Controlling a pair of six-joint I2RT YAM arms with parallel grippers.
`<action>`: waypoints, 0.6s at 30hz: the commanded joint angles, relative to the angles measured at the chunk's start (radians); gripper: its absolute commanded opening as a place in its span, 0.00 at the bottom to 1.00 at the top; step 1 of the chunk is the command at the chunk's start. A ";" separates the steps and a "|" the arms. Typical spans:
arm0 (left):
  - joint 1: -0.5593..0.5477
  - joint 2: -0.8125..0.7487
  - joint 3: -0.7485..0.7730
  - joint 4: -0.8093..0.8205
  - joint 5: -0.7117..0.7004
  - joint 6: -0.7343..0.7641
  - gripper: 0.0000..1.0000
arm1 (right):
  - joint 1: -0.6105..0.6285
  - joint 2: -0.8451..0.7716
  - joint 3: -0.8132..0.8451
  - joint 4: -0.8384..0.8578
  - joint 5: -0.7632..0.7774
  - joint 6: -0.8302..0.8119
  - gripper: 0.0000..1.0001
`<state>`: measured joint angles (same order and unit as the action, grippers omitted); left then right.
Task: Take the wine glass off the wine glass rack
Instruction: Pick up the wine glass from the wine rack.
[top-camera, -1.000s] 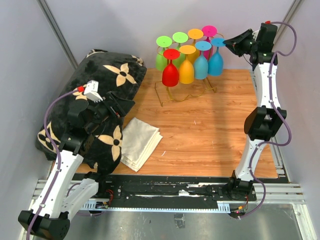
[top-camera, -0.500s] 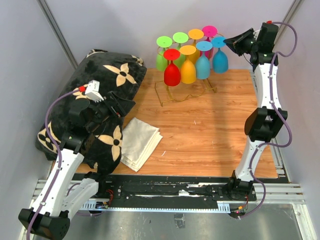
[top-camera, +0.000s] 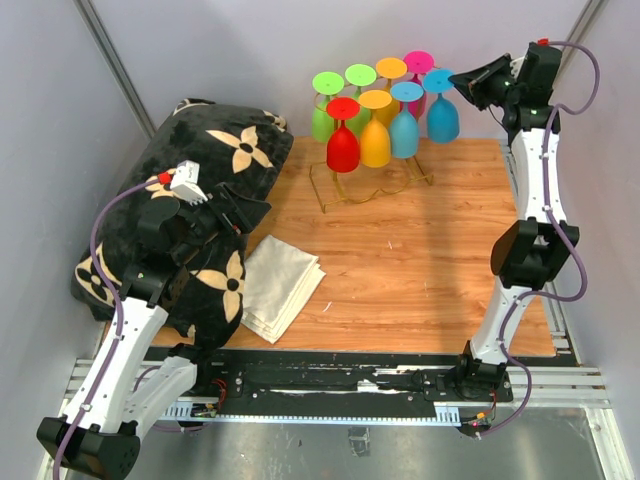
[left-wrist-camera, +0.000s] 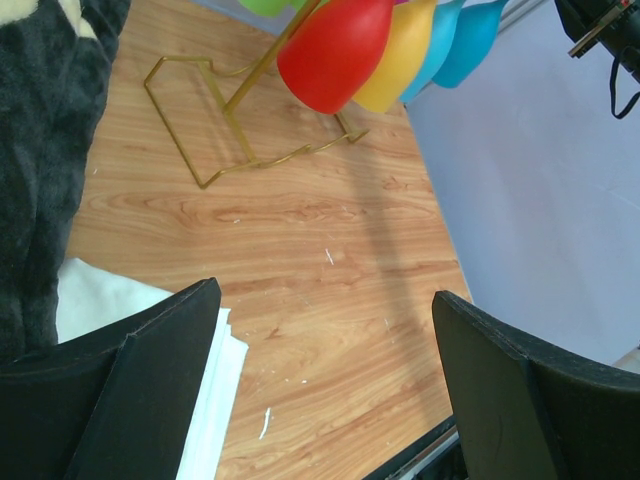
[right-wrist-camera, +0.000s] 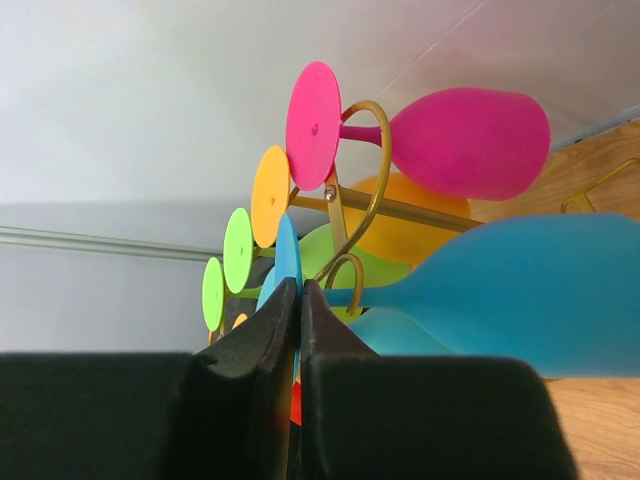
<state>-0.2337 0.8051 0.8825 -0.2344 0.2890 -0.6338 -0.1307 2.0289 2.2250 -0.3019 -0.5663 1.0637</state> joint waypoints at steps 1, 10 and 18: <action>-0.009 -0.006 0.024 0.000 0.010 -0.004 0.92 | 0.012 -0.063 -0.041 0.044 -0.008 0.009 0.04; -0.009 -0.012 0.027 -0.002 -0.001 -0.004 0.94 | 0.011 -0.131 -0.143 0.094 -0.010 0.009 0.04; -0.008 -0.015 0.023 0.005 -0.007 -0.006 0.98 | 0.011 -0.174 -0.206 0.127 0.020 -0.002 0.04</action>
<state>-0.2337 0.8047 0.8825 -0.2348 0.2852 -0.6365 -0.1307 1.9034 2.0377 -0.2188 -0.5545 1.0702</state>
